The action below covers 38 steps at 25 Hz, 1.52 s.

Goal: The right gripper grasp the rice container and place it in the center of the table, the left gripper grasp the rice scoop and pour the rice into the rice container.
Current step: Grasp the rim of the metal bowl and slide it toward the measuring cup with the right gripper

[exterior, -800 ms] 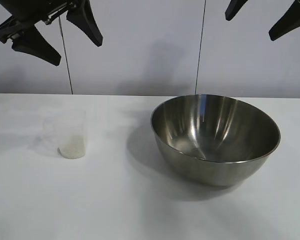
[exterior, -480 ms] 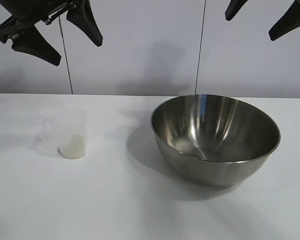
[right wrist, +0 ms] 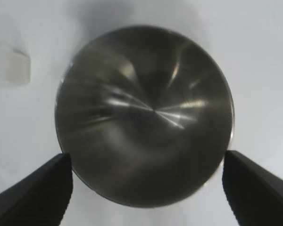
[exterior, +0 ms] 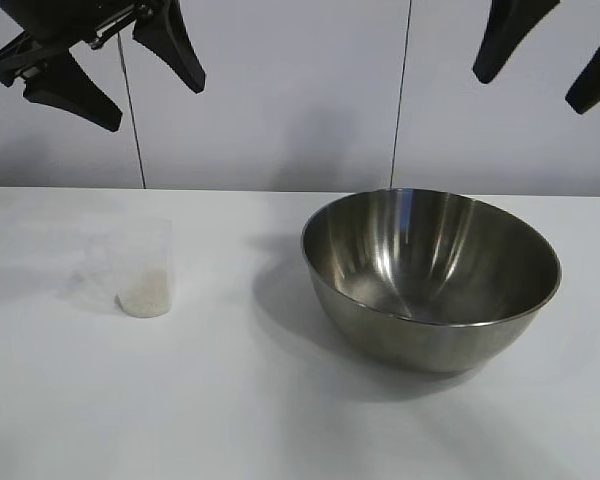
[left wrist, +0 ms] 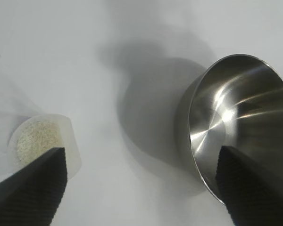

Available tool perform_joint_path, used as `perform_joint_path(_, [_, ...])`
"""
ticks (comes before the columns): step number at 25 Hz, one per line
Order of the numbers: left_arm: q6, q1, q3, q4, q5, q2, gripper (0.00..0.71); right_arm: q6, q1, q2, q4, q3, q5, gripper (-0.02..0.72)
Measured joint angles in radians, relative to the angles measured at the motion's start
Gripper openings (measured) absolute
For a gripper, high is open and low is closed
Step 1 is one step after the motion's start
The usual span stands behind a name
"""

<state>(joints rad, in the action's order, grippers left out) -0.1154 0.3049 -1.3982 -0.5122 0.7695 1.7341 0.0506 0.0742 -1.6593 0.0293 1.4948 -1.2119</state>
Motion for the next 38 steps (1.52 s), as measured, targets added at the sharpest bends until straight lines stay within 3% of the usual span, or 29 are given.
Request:
perform_joint_path(2, [0.0,0.0,0.0,0.0,0.0,0.0,0.622,-0.002,0.0,0.0,-0.012,-0.05,0.016,0.597])
perform_joint_path(9, [0.0,0.0,0.0,0.0,0.0,0.0,0.622,-0.003,0.0,0.0,-0.015,-0.237,0.215,0.589])
perform_joint_path(12, [0.0,0.0,0.0,0.0,0.0,0.0,0.622,-0.007,-0.017,-0.022,-0.002,-0.267,0.255,0.589])
perform_joint_path(17, [0.0,0.0,0.0,0.0,0.0,0.0,0.622,0.008,-0.07,-0.1,0.071,-0.271,0.333,0.577])
perform_joint_path(29, [0.0,0.0,0.0,0.0,0.0,0.0,0.622,0.157,-0.072,-0.297,0.289,-0.271,0.46,0.55])
perform_joint_path(31, [0.0,0.0,0.0,0.0,0.0,0.0,0.622,0.16,-0.072,-0.311,0.304,-0.271,0.479,0.486])
perform_joint_path(35, [0.0,0.0,0.0,0.0,0.0,0.0,0.622,0.161,-0.072,-0.318,0.328,-0.271,0.488,0.114])
perform_joint_path(38, [0.0,0.0,0.0,0.0,0.0,0.0,0.622,0.199,-0.072,-0.318,0.354,-0.271,0.493,0.031])
